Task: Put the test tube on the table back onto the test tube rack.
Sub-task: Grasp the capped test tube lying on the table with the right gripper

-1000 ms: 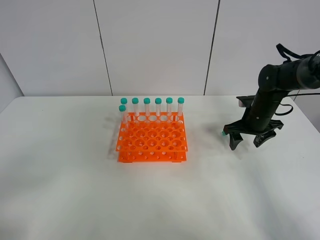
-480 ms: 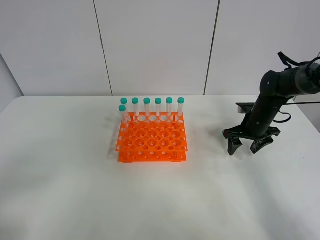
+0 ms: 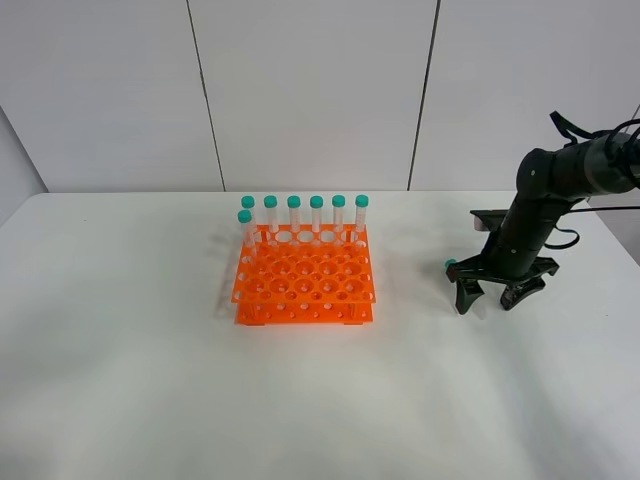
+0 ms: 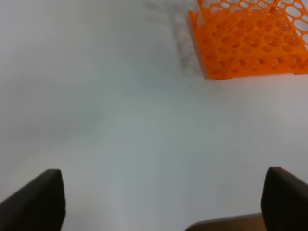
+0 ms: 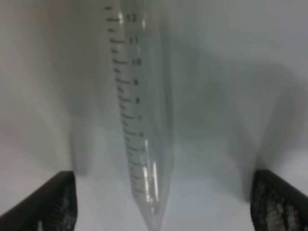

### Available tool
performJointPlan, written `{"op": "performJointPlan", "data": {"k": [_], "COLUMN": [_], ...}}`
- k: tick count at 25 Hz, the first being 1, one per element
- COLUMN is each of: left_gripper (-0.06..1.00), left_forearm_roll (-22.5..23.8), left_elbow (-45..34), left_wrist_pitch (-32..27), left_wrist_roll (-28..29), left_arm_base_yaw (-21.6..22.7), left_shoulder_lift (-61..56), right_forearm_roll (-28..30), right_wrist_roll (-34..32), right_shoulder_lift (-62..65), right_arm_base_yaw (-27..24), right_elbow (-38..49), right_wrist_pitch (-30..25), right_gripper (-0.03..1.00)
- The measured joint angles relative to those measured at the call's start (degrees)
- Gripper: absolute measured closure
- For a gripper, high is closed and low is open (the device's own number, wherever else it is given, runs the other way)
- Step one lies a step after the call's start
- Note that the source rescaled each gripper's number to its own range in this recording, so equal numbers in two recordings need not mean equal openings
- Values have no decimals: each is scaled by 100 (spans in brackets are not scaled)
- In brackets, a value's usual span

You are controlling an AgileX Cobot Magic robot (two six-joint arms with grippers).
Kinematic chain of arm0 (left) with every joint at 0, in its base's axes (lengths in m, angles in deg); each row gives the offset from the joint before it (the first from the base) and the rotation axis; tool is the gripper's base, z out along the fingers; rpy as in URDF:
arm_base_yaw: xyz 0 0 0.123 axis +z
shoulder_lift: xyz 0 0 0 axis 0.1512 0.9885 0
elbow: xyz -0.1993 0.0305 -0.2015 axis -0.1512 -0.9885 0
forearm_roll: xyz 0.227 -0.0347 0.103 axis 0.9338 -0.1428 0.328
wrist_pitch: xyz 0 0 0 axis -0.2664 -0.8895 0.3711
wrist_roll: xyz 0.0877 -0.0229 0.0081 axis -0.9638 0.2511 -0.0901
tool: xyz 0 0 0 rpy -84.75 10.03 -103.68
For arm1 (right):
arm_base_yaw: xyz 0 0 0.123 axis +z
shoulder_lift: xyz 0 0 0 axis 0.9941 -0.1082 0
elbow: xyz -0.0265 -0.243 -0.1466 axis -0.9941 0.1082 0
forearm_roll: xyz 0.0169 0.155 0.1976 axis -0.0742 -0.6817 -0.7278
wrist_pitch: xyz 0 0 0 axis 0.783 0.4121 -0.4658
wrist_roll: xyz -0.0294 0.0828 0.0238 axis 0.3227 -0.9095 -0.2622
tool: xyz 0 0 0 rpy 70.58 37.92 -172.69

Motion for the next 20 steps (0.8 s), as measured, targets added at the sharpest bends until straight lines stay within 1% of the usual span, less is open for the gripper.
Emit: {"op": "performJointPlan", "data": {"k": [2,4,8,20], "left_gripper": [5,5,5,5], "left_forearm_roll": [0,0,0,0], "left_elbow": [0,0,0,0], "left_wrist_pitch": [0,0,0,0], "left_wrist_roll": [0,0,0,0], "left_arm_base_yaw": [0,0,0,0], "left_shoulder_lift": [0,0,0,0], "right_forearm_roll": [52,63,63,142], "right_wrist_roll": [-58,-91,-97,-149], "right_shoulder_lift": [0,0,0,0], "right_arm_base_yaw": [0,0,0,0], "right_elbow": [0,0,0,0], "right_wrist_pitch": [7,15,15,16], "right_gripper": [17,20,22,22]}}
